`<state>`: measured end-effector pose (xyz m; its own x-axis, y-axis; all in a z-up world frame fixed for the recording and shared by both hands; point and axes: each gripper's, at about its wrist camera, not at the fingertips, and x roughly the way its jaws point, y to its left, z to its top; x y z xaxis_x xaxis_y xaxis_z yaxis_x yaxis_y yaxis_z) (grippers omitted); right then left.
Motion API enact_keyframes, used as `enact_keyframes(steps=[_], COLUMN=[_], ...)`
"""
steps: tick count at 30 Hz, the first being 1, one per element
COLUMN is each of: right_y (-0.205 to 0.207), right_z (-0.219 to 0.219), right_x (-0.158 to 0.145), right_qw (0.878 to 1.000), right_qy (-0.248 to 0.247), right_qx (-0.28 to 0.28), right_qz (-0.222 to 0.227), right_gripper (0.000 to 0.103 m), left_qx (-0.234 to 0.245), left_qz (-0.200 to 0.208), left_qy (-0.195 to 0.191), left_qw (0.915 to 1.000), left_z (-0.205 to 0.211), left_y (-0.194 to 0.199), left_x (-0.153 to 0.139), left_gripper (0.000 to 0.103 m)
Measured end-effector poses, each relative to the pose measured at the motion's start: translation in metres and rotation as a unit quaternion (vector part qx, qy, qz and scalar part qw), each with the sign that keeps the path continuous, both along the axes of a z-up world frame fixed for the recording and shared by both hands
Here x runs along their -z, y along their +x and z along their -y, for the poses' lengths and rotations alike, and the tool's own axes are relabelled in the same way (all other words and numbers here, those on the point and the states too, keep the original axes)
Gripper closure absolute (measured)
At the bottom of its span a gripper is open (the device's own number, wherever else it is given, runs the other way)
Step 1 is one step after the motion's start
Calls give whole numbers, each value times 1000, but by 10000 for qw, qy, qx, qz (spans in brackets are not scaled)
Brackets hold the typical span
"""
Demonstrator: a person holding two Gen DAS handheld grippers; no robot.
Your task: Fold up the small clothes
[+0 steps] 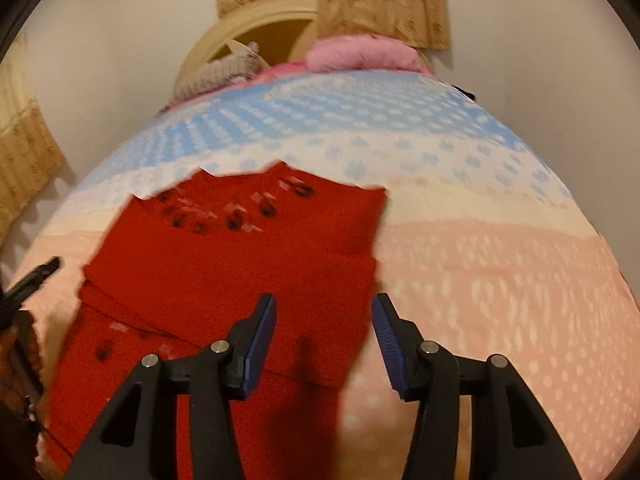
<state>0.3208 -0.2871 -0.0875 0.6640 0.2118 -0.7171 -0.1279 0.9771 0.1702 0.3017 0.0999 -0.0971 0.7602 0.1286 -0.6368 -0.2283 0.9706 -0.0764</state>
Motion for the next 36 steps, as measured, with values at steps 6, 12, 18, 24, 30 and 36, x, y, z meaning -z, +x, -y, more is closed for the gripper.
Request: enact_keyframes(steps=[6, 12, 18, 24, 30, 36], right_y=[30, 21, 27, 28, 21, 25], right_z=[-16, -18, -25, -9, -7, -10], right_x=[38, 55, 59, 59, 62, 66], right_qw=[9987, 9993, 9984, 9992, 9992, 9993], right_qy=[77, 1, -441, 77, 204, 154], right_qx=[-141, -64, -4, 72, 73, 50], right_qz=[-486, -363, -360, -373, -337, -326], right_gripper=[52, 52, 51, 51, 51, 50], left_qx=[-108, -217, -228, -217, -210, -192], left_qz=[-944, -1088, -1041, -1009, -990, -1000], left_qy=[435, -184, -114, -235, -290, -324], left_qw=[9945, 9937, 9942, 9944, 9944, 9943], left_z=[12, -13, -7, -8, -10, -10], left_y=[41, 38, 39, 34, 34, 34], left_x=[42, 55, 55, 56, 56, 56], left_gripper=[0, 0, 0, 0, 0, 0])
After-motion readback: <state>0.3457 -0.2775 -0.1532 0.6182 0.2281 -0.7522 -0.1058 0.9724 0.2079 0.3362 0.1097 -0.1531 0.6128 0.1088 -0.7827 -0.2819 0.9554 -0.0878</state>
